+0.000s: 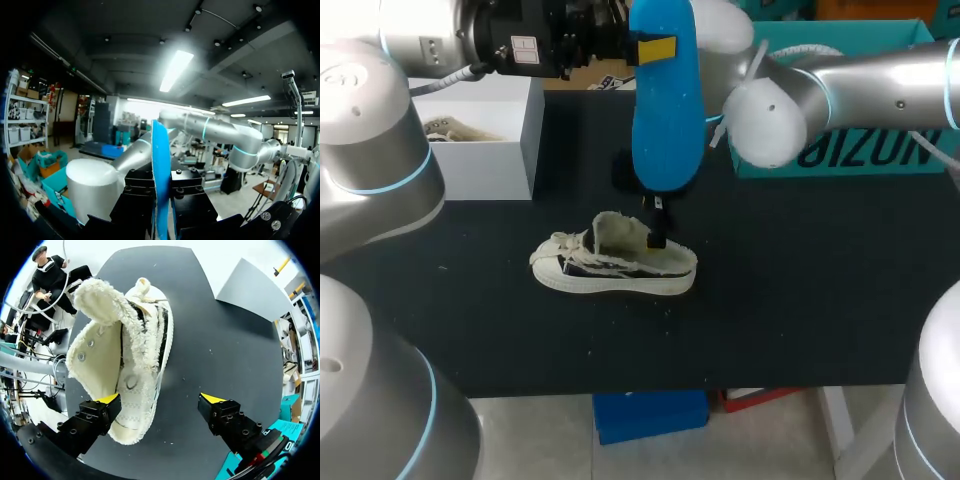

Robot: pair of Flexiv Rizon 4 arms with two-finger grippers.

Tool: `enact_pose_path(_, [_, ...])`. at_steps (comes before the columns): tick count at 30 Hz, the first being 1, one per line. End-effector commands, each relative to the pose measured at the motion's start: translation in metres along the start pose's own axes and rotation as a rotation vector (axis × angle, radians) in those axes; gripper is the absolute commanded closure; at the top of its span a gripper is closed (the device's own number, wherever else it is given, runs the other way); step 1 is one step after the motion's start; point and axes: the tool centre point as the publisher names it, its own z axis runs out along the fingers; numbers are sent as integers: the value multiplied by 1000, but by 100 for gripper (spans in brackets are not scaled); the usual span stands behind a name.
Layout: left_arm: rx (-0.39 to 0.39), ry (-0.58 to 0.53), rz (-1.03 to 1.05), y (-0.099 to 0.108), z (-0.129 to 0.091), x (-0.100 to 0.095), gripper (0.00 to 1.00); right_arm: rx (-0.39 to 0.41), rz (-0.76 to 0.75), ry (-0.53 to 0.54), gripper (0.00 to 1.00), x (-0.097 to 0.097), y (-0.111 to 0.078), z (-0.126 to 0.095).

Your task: Take the shoe out of the shoebox, open the shoe tongue, remove and reinsert the insole, then place the shoe into the shoebox

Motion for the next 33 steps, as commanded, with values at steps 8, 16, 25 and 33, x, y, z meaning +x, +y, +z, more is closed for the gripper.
enact_pose_path(8, [-3, -2, 0, 0, 1, 0, 100, 153, 36, 1, 0, 2, 8, 12])
enact_pose_path(16, [-3, -2, 0, 0, 1, 0, 100, 132, 49, -7, 0, 1, 12, 15])
enact_pose_path(25, [-3, -2, 0, 0, 1, 0, 100, 111, 62, -6, 0, -1, 16, 21])
enact_pose_path(33, [-3, -2, 0, 0, 1, 0, 100, 106, 72, 2, 55, 0, 16, 25])
